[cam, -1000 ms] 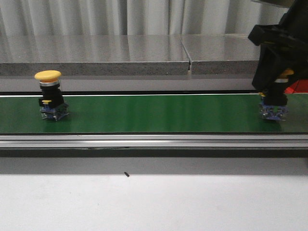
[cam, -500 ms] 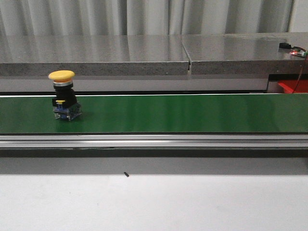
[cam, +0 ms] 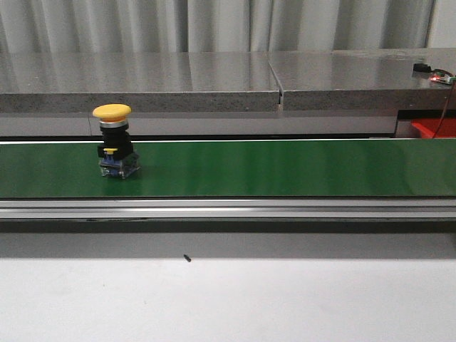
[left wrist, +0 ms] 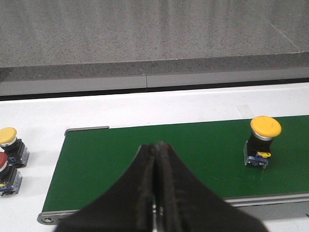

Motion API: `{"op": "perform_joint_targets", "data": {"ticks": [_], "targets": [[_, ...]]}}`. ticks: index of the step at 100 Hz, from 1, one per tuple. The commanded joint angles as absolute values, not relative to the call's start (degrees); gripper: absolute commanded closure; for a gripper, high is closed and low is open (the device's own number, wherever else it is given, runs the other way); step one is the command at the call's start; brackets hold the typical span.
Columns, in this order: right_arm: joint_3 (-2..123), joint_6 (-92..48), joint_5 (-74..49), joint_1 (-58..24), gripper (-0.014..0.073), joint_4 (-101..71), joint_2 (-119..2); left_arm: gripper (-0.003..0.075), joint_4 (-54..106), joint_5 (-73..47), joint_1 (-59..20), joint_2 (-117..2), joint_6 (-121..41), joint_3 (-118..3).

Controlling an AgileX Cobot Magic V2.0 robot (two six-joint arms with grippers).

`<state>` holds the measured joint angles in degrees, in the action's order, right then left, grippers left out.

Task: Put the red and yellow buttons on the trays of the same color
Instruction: 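Carry the yellow button into the yellow tray and open the right gripper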

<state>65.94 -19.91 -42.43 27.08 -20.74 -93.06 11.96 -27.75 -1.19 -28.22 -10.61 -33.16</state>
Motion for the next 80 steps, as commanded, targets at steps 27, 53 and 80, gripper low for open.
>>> {"op": "perform_joint_targets", "data": {"ticks": [27, 53, 80], "targets": [[67.8, -20.0, -36.4, 27.4, 0.0379, -21.7, -97.0, 0.0741, 12.5, -23.1, -1.5, -28.5, -10.5, -34.7], [67.7, -20.0, -36.2, 27.4, 0.0379, -21.7, -101.1, 0.0741, 12.5, -23.1, -1.5, -28.5, -10.5, -34.7], [67.7, -20.0, -37.0, 27.4, 0.0324, -21.7, -102.2, 0.0741, 12.5, -23.1, -1.5, -28.5, -10.5, -34.7]]}}
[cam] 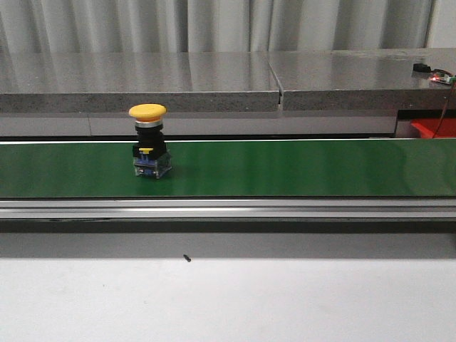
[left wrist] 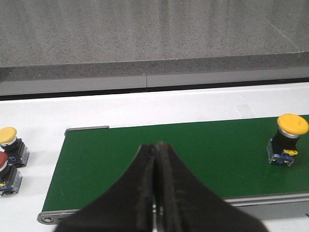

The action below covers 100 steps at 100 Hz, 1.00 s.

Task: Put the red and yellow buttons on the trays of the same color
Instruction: 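Carry the yellow button into the yellow tray and open the right gripper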

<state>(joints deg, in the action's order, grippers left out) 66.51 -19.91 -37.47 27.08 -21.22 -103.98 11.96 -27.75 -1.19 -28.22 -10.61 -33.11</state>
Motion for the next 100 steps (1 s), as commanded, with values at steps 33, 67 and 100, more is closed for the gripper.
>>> {"op": "perform_joint_targets", "data": {"ticks": [33, 67, 100], "targets": [[67.7, -20.0, -37.3, 27.4, -0.0010, -21.7, -99.6, 0.0741, 12.5, -23.1, -1.5, -28.5, -10.5, -34.7], [67.7, -20.2, -38.0, 26.6, -0.0010, -22.1, -89.9, 0.0741, 12.5, -23.1, -1.5, -28.5, -10.5, -34.7], [67.7, -23.3, -43.8, 14.0, -0.0010, -22.2, -80.2, 0.0741, 12.5, -23.1, -1.5, -28.5, -10.5, -34.7]]}}
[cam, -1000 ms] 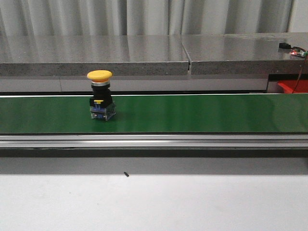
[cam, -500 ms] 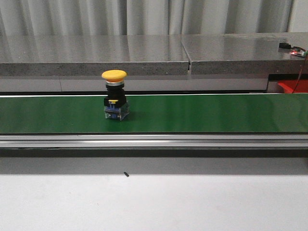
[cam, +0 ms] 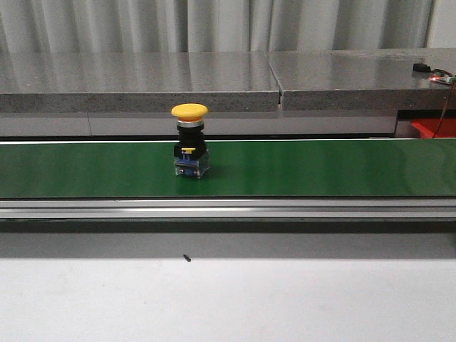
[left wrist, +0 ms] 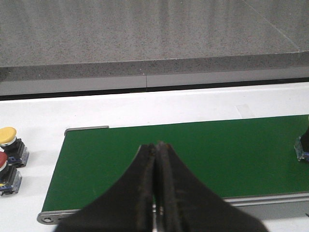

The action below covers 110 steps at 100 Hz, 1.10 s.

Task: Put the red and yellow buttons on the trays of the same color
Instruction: 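Carry the yellow button into the yellow tray and open the right gripper, then move the right gripper above the second yellow button on the belt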

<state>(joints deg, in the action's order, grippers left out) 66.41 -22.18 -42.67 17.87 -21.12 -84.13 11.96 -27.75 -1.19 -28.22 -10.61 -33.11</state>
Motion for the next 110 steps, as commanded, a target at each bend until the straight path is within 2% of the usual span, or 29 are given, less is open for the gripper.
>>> {"op": "perform_joint_targets", "data": {"ticks": [1, 24, 45, 85, 110], "targets": [[67.7, -23.3, -43.9, 13.1, -0.0010, -22.2, -80.0, 0.0741, 12.5, -23.1, -1.5, -28.5, -10.5, -34.7], [67.7, -23.7, -43.4, -1.5, -0.0008, -22.1, -79.6, 0.0741, 12.5, -23.1, -1.5, -28.5, -10.5, -34.7], [67.7, -23.7, -39.8, -10.9, -0.0008, -21.6, -80.8, 0.0741, 12.5, -23.1, -1.5, -28.5, -10.5, -34.7], [67.9, -23.7, -36.2, -19.6, -0.0008, -21.7, -86.9, 0.0741, 12.5, -23.1, -1.5, -28.5, -10.5, -34.7], [70.7, -23.7, -36.5, -21.9, -0.0008, -22.3, -90.8, 0.0741, 12.5, -23.1, -1.5, -28.5, -10.5, -34.7]]}}
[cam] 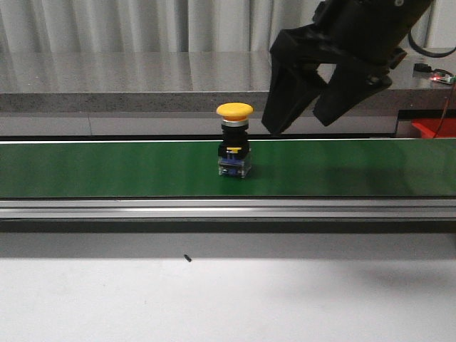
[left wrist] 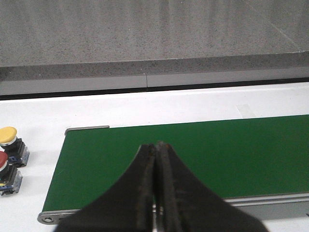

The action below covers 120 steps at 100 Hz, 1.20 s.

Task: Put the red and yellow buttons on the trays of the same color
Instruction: 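Move the right gripper above the second yellow button on the belt, then close the right gripper on the second yellow button and lift it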

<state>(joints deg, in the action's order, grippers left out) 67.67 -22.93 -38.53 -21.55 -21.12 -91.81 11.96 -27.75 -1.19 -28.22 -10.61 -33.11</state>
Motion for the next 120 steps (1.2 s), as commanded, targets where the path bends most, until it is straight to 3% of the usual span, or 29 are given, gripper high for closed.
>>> {"op": "perform_joint_targets", "data": {"ticks": [1, 58, 67, 89, 98, 120], "targets": [[71.0, -23.7, -36.6, -21.9, -0.0008, -22.3, -91.0, 0.0741, 12.5, -23.1, -1.5, -28.5, -10.5, -34.7], [78.4, -23.7, -38.9, -21.9, -0.0003, -24.5, -99.0, 0.0741, 12.5, -23.1, -1.5, -28.5, -10.5, -34.7], [78.4, -23.7, -38.3, -21.9, 0.0053, -24.5, -99.4, 0.0741, 12.5, -23.1, -1.5, -28.5, -10.5, -34.7], [78.4, -23.7, -38.3, -21.9, 0.0338, -24.5, -99.4, 0.0741, 12.5, -23.1, -1.5, -28.5, -10.5, -34.7], [78.4, -23.7, -38.7, -21.9, 0.0380, -24.5, -99.3, 0.0741, 12.5, -23.1, -1.5, -28.5, -10.5, -34.7], [79.6, -22.8, -41.3, -20.5, 0.0379, -23.8, -97.9, 0.0741, 12.5, -23.1, -1.5, -28.5, -10.5, -34.7]]}}
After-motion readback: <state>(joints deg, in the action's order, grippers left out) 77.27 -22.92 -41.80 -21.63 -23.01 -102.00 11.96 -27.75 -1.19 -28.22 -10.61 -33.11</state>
